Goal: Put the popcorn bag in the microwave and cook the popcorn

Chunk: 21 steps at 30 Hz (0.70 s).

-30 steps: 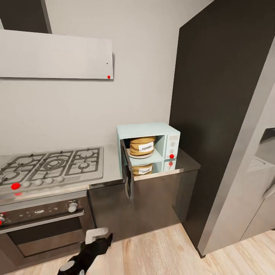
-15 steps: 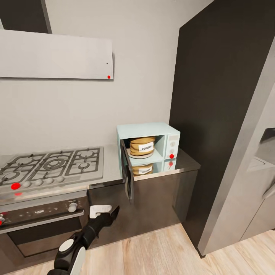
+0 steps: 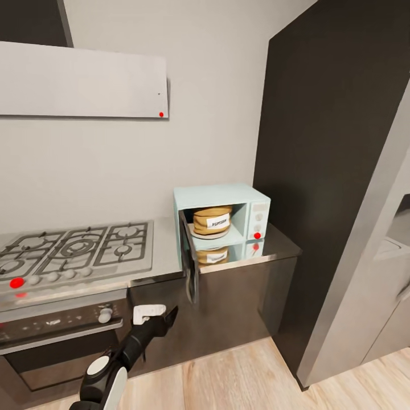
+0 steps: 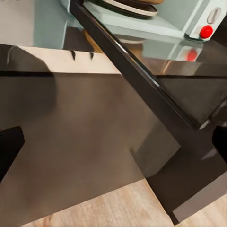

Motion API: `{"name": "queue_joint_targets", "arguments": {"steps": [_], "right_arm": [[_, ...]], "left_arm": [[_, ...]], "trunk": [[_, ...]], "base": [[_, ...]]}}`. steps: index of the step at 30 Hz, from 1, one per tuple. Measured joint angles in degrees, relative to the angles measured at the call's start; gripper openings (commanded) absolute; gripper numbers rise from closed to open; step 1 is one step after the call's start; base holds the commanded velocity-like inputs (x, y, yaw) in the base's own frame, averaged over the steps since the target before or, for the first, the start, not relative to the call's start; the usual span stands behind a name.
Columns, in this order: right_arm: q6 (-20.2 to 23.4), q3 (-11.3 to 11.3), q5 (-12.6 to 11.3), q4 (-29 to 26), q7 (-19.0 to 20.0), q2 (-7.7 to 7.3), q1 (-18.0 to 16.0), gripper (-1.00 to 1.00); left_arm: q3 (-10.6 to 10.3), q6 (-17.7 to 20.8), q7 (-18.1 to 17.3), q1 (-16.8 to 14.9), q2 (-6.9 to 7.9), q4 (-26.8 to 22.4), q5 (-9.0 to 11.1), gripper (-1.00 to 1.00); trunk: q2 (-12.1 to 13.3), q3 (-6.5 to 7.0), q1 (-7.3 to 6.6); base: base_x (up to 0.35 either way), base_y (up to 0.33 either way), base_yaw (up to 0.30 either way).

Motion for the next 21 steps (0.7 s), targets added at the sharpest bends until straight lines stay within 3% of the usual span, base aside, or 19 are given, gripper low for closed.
{"name": "queue_joint_targets", "arguments": {"steps": [9, 21], "right_arm": [[-0.24, -0.05, -0.08, 0.0, -0.03, 0.08, 0.0, 1.0], [-0.06, -0.08, -0.14, 0.0, -0.03, -0.01, 0.0, 1.0]], "left_arm": [[0.39, -0.13, -0.06, 0.0, 0.06, 0.0, 0.01, 1.0], [0.3, -2.37, 0.4, 0.0, 0.58, 0.48, -0.52, 1.0]], "trunk": [[0.0, 0.0, 0.02], [0.0, 0.0, 0.03]], "base": [[0.1, 0.0, -0.011], [0.001, 0.0, -0.178]]}}
